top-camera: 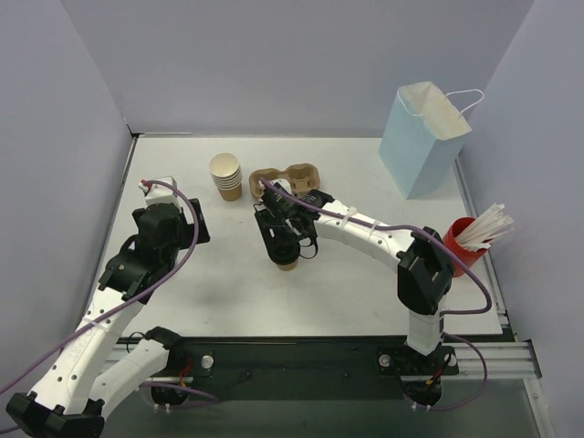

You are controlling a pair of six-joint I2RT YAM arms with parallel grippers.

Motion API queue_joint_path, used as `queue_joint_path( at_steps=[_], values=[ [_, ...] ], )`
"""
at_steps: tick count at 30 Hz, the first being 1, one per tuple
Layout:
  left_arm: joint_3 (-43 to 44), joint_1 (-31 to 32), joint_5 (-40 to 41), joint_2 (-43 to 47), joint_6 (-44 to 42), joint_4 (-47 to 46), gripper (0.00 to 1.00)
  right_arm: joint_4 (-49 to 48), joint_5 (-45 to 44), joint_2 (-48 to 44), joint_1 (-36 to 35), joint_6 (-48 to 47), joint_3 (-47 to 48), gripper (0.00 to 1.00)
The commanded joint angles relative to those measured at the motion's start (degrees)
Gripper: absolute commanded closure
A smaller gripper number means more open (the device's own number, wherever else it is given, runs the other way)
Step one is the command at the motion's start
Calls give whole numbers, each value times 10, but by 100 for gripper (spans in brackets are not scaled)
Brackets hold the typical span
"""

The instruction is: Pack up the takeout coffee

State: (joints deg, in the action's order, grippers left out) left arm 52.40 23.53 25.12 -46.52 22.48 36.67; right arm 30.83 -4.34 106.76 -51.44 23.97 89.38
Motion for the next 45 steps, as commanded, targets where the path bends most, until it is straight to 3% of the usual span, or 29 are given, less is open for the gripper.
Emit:
queue_joint_path(
  at_steps=[1, 15, 31, 38, 45],
  values=[
    [0, -2, 12, 2, -9, -5, 3, 43, -25, 18, -1, -1, -14, 33],
    [-2, -2, 11, -4, -9, -4, 3, 42, -5, -33, 25, -5, 29, 21],
    [-1, -2, 10, -9, -10, -3, 3, 46, 21, -24, 13, -8, 25, 13],
    [-3, -2, 11, -9, -10, -4, 3, 47, 0, -16, 5, -5, 15, 13],
    [-2, -2, 11, -11, -10, -3, 3, 52, -39, 4, -7, -1, -8, 21]
  ],
)
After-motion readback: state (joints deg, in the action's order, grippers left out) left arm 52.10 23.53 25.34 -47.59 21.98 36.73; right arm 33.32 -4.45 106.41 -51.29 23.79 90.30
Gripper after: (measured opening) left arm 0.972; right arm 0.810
